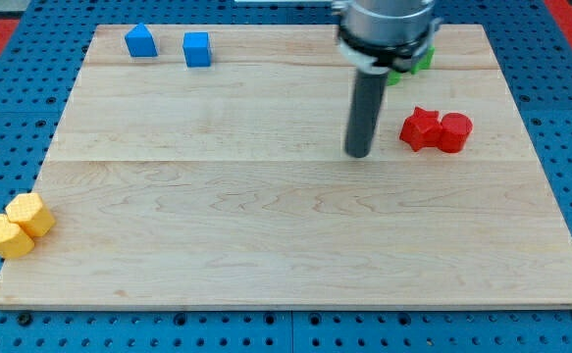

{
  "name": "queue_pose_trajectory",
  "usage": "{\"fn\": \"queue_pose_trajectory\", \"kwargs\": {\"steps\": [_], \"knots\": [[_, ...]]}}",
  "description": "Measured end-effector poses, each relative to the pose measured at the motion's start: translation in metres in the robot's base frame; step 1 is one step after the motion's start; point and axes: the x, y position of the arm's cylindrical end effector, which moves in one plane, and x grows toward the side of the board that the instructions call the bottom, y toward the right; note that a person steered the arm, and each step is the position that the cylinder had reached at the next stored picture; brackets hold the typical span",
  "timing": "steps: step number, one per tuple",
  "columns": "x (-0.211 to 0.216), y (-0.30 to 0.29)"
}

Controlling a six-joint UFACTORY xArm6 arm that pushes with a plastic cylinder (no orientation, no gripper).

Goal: Separate the hexagon from the heart

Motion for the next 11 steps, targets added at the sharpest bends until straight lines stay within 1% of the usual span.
{"fn": "queue_pose_trajectory", "kwargs": {"steps": [2,4,5,6,7,8,10,11], "knots": [[0.007,-0.028],[0.007,-0.032],[-0.047,-0.027],[-0.082,-0.031],[-0.082,-0.031],[-0.067,-0.046],[-0.061,-0.14],[-0.053,-0.201]]}}
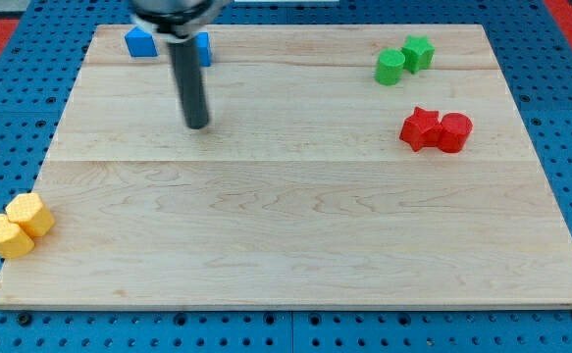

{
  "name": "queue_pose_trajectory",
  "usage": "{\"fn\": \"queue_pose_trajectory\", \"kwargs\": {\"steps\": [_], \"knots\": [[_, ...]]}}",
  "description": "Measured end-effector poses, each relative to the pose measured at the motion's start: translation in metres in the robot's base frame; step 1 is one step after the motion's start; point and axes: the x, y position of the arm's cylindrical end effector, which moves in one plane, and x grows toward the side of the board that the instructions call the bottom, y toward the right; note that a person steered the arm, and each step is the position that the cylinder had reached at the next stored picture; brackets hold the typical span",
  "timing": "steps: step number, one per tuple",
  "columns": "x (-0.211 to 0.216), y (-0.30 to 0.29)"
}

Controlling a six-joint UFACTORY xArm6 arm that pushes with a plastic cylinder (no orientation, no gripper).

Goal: Separate the hexagon from the heart

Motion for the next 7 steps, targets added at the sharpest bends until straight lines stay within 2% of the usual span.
{"fn": "queue_pose_trajectory", "kwargs": {"steps": [3,6,7], "knots": [[0.072,-0.169],[0.091,-0.169],[0.119,-0.169]]}}
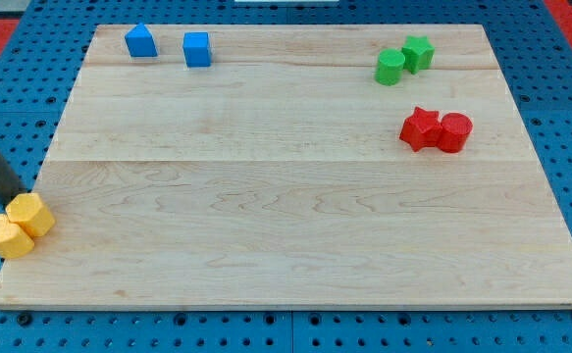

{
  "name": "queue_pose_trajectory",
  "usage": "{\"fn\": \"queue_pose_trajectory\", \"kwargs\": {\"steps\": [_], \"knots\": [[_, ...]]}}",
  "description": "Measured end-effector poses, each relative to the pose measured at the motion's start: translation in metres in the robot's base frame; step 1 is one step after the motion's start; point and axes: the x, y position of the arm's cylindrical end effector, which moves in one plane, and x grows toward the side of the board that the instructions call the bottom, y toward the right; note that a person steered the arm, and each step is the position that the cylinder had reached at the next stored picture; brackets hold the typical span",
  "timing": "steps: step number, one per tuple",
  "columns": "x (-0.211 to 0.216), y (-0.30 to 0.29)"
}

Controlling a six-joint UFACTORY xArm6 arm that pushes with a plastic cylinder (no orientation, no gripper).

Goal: Separate the hexagon from the heart

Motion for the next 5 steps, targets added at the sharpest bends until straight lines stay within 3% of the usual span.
{"fn": "queue_pose_trajectory", "kwargs": {"steps": [2,3,4,5], "knots": [[0.016,0.003],[0.026,0.067],[0.022,0.07],[0.022,-0.001]]}}
